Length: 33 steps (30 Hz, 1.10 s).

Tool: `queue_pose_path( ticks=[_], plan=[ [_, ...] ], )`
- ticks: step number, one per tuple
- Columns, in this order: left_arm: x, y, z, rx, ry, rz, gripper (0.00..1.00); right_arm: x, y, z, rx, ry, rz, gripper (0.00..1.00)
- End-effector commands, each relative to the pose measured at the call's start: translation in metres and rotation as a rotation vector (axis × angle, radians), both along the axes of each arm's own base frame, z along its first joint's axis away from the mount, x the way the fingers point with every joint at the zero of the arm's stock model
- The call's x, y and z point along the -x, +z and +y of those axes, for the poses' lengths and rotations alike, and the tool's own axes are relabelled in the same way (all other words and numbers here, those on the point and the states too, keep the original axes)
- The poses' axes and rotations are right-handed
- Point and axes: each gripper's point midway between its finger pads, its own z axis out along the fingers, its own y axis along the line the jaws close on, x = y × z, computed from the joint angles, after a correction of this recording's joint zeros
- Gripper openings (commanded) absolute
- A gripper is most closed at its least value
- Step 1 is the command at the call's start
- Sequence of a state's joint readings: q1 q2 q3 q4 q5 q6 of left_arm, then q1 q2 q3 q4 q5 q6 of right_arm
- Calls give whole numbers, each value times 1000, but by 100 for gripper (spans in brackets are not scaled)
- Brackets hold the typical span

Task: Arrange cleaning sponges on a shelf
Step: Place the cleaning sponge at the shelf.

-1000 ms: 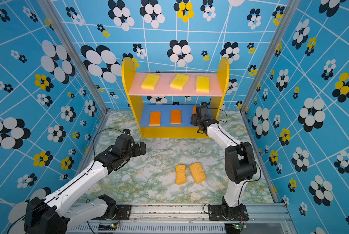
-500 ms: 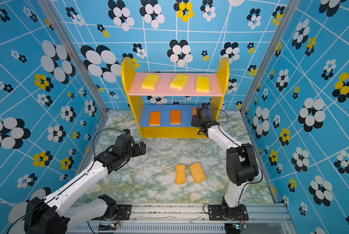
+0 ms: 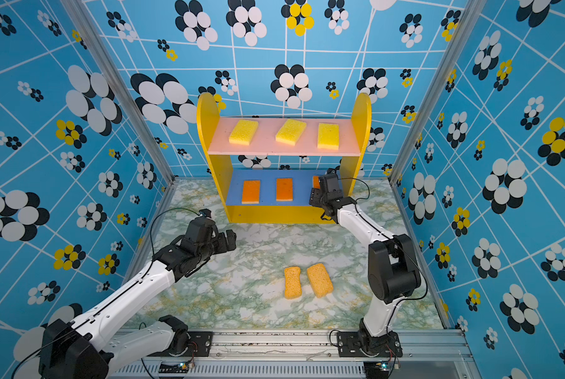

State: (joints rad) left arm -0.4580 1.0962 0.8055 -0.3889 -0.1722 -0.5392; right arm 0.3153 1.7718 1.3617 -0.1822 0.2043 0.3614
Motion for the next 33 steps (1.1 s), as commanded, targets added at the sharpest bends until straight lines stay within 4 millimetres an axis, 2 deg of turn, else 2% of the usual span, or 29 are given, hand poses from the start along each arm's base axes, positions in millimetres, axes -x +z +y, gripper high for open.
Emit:
queue_pose_path(
  ticks=[1, 7, 12, 15, 23, 33],
  plan=[
    [-1, 4, 3, 0, 15, -14, 99, 7, -10, -6, 9, -15, 45, 81],
    [-1, 5, 4, -1, 17, -16, 99, 7, -10, -8, 15, -23, 50, 89],
    [-2, 4, 3, 1, 15, -17, 99, 11, 2, -7, 24, 1, 57, 92],
    [-6, 5, 0, 3, 7, -31, 99, 22, 12, -8, 43, 30, 77, 94],
    [-27, 16, -13, -15, -34, -45, 99, 67, 46, -17, 46, 78, 55, 99],
    [-31, 20, -22, 9, -64, -49, 99, 139, 60, -25, -39, 110, 43, 99]
  ],
)
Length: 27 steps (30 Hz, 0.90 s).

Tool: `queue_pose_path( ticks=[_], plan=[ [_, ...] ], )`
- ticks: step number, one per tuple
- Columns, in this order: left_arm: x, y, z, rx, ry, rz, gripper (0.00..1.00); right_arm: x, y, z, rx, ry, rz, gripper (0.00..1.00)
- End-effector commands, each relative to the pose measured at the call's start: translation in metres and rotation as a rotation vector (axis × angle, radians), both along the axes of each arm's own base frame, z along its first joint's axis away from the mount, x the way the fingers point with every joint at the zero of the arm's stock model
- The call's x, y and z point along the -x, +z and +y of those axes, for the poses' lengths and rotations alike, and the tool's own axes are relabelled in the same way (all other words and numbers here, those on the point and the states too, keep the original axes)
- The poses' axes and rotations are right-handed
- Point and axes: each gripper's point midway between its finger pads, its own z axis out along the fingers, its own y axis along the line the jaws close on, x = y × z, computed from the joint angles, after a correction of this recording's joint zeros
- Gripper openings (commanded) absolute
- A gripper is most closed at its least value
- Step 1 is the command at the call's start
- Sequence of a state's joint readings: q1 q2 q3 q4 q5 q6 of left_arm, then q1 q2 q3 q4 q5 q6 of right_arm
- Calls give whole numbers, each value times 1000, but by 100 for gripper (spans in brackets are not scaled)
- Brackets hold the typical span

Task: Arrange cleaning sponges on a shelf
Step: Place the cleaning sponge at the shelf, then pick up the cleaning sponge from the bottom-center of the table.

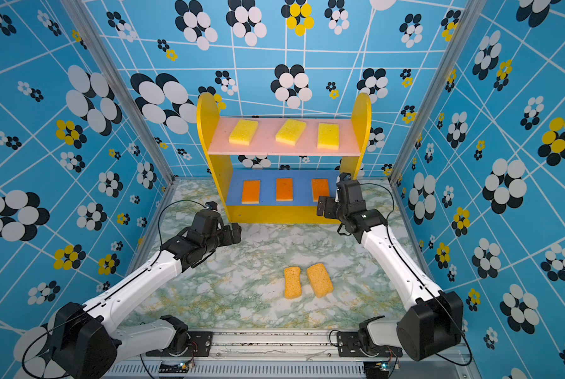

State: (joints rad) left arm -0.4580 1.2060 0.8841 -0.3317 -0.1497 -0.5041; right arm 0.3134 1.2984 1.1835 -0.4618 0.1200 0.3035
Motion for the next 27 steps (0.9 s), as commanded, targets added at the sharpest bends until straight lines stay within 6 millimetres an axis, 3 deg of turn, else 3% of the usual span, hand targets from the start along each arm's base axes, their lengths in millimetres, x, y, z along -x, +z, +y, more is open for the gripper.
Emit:
queue_pose_path(
  ticks=[1, 9, 17, 27],
  plan=[
    [-4, 12, -5, 11, -28, -21, 99, 30, -11, -4, -44, 0, 38, 99],
    [6, 9, -9, 38, -32, -1, 99, 75, -27, -7, -133, -37, 11, 99],
    [18, 9, -20, 16, -41, 8, 99, 99, -53, 23, -139, 38, 61, 99],
    [36, -5, -32, 8, -61, 34, 99, 130, -92, 57, -126, 107, 132, 99]
  ],
)
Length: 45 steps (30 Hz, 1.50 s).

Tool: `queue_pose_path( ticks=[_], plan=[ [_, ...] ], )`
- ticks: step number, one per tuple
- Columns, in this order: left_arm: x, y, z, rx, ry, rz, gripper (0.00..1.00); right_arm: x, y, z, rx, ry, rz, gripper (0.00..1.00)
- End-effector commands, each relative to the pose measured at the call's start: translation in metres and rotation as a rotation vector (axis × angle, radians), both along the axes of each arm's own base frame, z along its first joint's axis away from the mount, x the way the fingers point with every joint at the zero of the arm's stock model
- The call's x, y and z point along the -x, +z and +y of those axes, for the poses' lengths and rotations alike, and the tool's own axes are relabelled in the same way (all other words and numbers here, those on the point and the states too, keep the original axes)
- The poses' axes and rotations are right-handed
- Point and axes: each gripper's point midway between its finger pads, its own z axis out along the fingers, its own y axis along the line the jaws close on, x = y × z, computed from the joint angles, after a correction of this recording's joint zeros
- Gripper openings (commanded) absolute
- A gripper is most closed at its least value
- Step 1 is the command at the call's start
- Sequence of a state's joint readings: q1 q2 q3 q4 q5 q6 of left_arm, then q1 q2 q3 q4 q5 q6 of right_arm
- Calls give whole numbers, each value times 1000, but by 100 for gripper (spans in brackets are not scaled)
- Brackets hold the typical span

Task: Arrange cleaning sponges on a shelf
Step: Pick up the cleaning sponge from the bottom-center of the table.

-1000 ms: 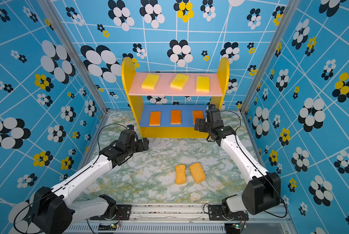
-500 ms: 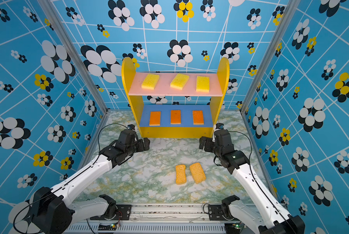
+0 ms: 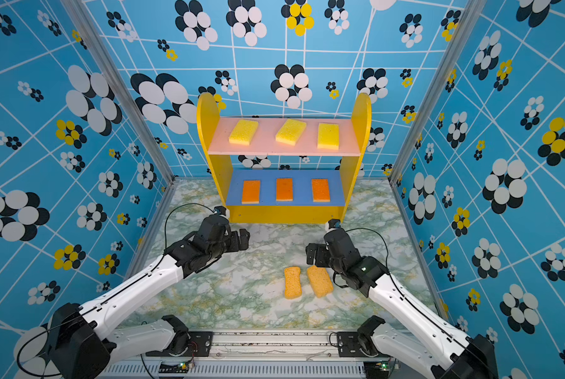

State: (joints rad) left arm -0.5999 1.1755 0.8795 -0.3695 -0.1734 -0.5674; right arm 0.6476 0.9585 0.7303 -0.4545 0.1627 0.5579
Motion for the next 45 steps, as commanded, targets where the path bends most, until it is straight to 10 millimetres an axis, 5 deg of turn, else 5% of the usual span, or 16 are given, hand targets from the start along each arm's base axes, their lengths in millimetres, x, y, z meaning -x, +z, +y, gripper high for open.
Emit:
queue_pose_path(
  ticks=[1, 14, 25, 45],
  plan=[
    [10, -9, 3, -20, 16, 22, 99, 8, -12, 6, -11, -19, 8, 99],
    [41, -30, 4, -8, -4, 32, 99, 42, -43, 52, 12, 108, 66, 99],
    [52, -29, 7, 32, -32, 3, 99, 56, -68, 92, 74, 187, 120, 99],
    [50, -36, 10, 22, -33, -1, 99, 79, -114, 93, 195, 204, 211, 90]
  ],
)
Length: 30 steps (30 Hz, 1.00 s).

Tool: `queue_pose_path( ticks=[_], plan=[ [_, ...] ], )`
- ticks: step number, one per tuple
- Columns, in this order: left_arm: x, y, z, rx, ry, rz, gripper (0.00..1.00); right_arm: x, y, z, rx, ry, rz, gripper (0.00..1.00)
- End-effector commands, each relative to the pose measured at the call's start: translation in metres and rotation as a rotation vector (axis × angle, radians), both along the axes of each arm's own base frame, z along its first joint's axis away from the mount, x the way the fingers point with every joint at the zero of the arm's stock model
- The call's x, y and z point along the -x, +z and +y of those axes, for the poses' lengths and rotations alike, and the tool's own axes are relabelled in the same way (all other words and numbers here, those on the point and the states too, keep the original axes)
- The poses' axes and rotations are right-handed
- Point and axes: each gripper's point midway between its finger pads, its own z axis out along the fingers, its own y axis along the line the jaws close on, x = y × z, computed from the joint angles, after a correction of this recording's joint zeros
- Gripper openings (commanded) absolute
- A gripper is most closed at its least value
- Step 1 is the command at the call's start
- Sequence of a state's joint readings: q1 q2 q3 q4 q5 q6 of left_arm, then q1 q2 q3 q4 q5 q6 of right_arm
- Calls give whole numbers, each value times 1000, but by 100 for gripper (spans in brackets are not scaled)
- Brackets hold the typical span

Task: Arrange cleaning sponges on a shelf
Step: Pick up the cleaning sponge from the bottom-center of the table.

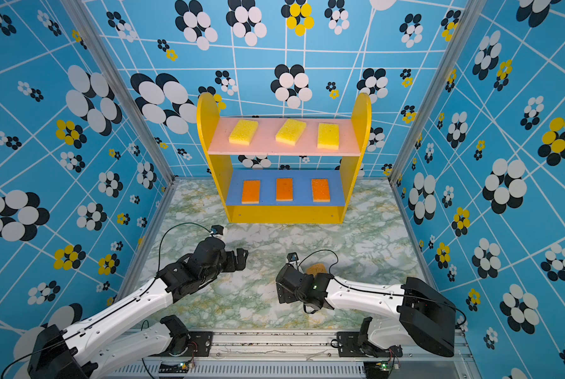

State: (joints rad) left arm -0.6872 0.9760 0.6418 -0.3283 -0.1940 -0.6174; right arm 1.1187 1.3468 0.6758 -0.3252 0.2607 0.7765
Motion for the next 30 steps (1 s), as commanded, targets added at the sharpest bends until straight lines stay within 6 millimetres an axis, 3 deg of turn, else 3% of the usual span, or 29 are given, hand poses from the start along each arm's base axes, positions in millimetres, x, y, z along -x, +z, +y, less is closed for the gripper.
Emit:
queue_pose_path(
  ticks=[1, 9, 16, 20, 24, 30],
  plan=[
    [0, -3, 4, -2, 10, -5, 99, -1, -6, -3, 30, -29, 1, 88],
    [-1, -7, 7, -12, 17, 5, 99, -1, -21, -6, 81, -41, 22, 82],
    [-2, -8, 12, -17, 30, 15, 99, -6, -21, 0, 96, -18, 7, 60],
    [-3, -9, 14, -17, 36, 16, 99, -14, -21, -1, 83, -29, -7, 56],
    [-5, -8, 14, -19, 38, 22, 99, -35, -15, 1, -15, -53, -16, 54],
    [-8, -6, 13, -23, 38, 23, 99, -77, 9, 7, -72, -48, -82, 53]
  ],
)
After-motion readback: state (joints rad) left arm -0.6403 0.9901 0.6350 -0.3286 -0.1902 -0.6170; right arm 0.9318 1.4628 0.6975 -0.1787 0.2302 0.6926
